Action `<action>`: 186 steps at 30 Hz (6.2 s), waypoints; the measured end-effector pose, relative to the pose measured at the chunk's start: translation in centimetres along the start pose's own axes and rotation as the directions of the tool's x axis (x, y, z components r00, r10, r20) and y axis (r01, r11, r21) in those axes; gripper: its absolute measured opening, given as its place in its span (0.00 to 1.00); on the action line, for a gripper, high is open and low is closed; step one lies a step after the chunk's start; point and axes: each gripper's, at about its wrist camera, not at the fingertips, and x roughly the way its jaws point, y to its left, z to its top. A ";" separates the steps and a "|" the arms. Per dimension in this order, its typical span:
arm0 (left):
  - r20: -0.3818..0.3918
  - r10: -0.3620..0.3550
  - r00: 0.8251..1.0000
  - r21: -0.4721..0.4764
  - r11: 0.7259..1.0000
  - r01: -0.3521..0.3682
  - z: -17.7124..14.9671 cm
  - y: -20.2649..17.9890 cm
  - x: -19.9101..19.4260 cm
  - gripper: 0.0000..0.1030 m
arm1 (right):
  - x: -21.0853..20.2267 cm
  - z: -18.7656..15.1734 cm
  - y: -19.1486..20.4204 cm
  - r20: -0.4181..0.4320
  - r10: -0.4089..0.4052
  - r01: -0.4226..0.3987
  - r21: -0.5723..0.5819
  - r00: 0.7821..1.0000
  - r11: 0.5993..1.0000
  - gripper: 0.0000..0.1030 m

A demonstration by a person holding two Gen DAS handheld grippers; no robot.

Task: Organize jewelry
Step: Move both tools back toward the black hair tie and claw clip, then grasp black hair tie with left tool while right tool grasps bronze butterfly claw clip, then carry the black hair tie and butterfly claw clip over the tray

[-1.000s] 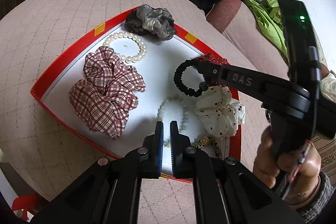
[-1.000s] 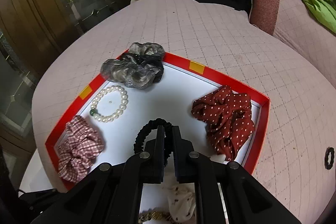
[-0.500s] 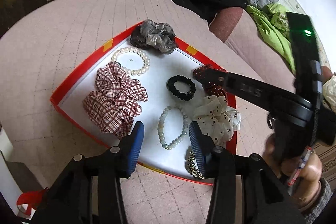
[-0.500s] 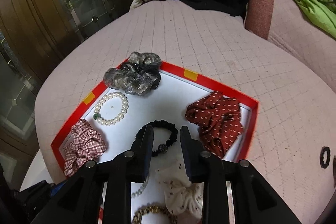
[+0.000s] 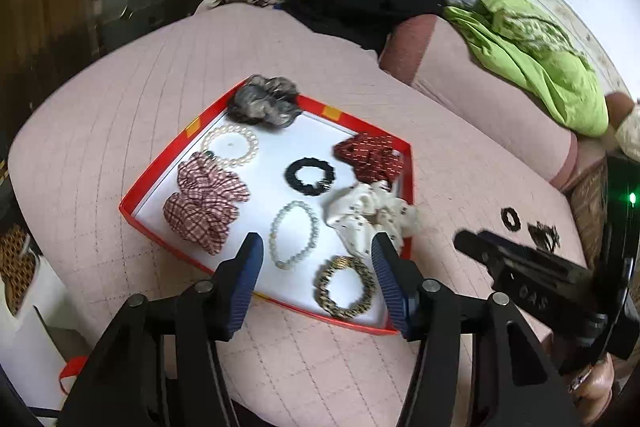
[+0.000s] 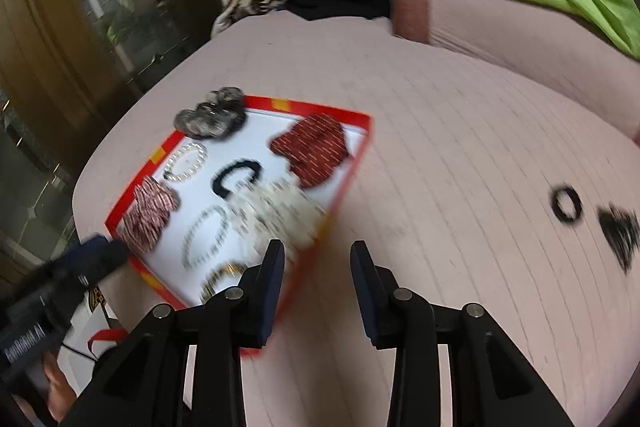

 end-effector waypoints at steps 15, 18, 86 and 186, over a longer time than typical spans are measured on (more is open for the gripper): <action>-0.022 -0.001 1.000 0.214 0.977 0.006 -3.4 -9.3 -2.4 0.59 | -7.8 -8.4 -8.9 0.030 -0.118 0.112 0.142 0.993 0.983 0.41; -0.037 -0.004 0.999 0.251 0.968 0.013 -4.3 -10.9 -2.5 0.59 | -9.0 -10.1 -10.6 0.036 -0.146 0.137 0.172 0.989 0.975 0.45; -0.207 0.126 0.970 0.526 0.851 0.002 -9.9 -24.3 6.1 0.59 | -12.2 -15.3 -24.8 0.058 -0.282 0.241 0.372 0.958 0.896 0.64; -0.007 -0.057 0.998 0.376 0.925 0.055 -3.5 -18.4 -1.5 0.09 | -14.5 -9.8 -15.6 0.188 -0.039 -0.007 0.235 0.981 0.972 0.35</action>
